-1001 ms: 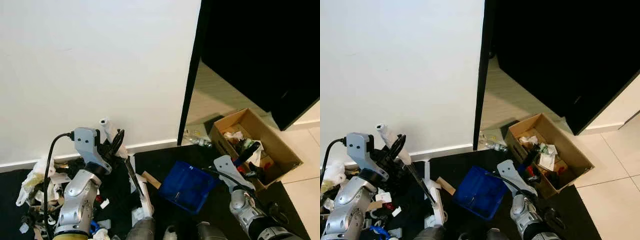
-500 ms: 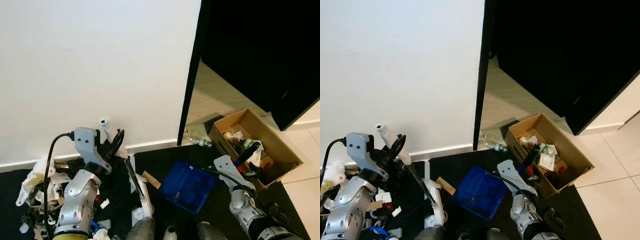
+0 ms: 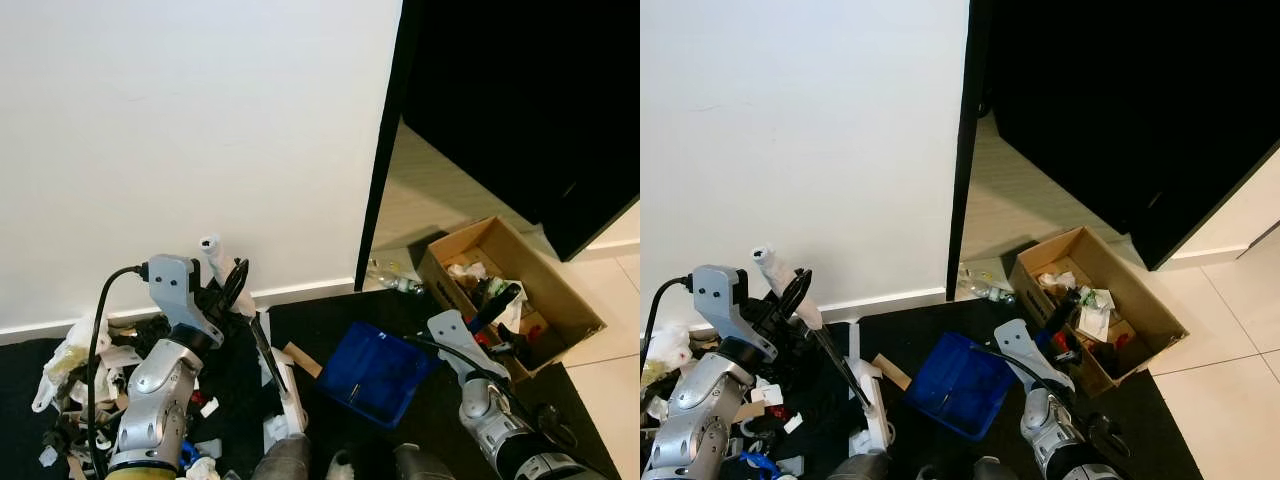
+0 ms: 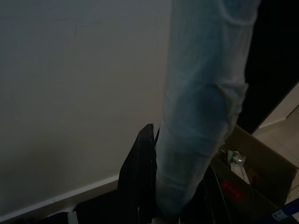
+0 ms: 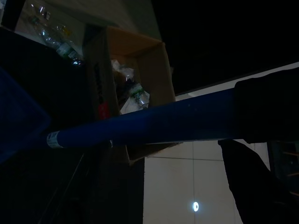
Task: Sweep floor
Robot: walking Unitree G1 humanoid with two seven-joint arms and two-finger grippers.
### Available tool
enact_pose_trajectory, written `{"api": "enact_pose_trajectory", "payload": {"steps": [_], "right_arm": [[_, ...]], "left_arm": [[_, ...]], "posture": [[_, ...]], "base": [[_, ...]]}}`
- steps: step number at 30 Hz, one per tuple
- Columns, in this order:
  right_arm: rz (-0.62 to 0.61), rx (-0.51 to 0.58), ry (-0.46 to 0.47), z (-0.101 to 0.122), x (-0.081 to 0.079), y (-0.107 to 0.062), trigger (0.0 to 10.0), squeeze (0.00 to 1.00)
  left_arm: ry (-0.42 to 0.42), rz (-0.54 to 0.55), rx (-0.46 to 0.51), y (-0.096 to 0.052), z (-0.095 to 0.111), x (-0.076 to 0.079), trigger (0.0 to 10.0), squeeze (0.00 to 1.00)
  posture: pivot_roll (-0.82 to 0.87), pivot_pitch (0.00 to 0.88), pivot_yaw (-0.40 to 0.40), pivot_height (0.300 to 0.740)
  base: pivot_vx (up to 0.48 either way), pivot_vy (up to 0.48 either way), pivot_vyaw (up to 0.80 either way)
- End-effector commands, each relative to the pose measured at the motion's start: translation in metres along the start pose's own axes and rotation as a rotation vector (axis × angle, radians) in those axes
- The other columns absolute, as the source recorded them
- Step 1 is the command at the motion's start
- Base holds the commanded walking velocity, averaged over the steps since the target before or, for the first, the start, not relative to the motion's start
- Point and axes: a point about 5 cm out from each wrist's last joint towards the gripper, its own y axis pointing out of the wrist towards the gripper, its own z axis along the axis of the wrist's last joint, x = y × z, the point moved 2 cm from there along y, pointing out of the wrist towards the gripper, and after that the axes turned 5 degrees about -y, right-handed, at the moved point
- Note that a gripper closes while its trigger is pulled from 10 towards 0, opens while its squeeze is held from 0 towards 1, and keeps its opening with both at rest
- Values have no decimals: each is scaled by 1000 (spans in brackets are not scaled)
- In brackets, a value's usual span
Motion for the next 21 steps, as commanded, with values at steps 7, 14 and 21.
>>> {"api": "enact_pose_trajectory", "payload": {"steps": [7, 14, 21], "right_arm": [[12, -21, -2, -7, -1, -2, 10000, 0], [12, -21, -2, -6, -2, -2, 10000, 0], [13, -22, -2, -7, -1, -1, 10000, 0]], "left_arm": [[-8, -2, 27, 0, 2, 3, 10000, 12], [-13, -12, 19, 2, 0, 5, 10000, 8], [-12, -11, 30, 5, 2, 5, 10000, 12]], "posture": [[229, 147, -30, 740], [211, 146, -17, 740], [216, 143, -25, 740]], "base": [[0, 0, 0], [0, 0, 0], [0, 0, 0]]}}
